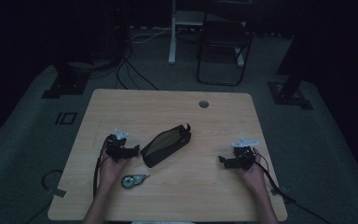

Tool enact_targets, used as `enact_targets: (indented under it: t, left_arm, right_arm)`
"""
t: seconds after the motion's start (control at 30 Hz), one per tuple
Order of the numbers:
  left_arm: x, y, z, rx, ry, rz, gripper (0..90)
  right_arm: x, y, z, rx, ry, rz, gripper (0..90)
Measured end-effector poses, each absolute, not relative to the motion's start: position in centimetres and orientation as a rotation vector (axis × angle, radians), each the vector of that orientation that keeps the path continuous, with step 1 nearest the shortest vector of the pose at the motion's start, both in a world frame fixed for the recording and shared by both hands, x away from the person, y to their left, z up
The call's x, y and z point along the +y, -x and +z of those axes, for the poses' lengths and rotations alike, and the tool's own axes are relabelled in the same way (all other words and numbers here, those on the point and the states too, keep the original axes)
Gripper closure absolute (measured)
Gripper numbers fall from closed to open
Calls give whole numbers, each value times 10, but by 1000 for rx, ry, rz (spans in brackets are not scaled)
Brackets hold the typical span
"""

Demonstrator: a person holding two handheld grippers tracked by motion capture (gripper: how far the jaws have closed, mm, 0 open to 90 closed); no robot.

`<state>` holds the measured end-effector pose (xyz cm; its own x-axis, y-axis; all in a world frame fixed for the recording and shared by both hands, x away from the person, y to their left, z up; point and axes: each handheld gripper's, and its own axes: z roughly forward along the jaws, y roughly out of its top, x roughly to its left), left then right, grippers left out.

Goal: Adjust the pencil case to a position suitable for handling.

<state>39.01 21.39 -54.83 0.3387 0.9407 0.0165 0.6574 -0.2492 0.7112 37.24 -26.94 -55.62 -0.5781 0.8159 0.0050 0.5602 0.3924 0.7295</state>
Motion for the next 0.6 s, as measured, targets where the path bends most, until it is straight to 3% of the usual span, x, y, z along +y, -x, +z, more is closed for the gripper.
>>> enact_targets:
  t: [0.2, 0.37, 0.6]
  left_arm:
    - [231, -385, -539, 1476, -1978, 568, 351]
    - [236, -375, -522, 1399, -1908, 533, 351]
    - [221, -359, -495, 1206, -1949, 588, 344]
  right_arm:
    - [-270, -373, -556, 2306, -1187, 1001, 118]
    - [-270, -373, -556, 2305, -1187, 1001, 119]
    - [-270, -372, -556, 2300, -1193, 999, 119]
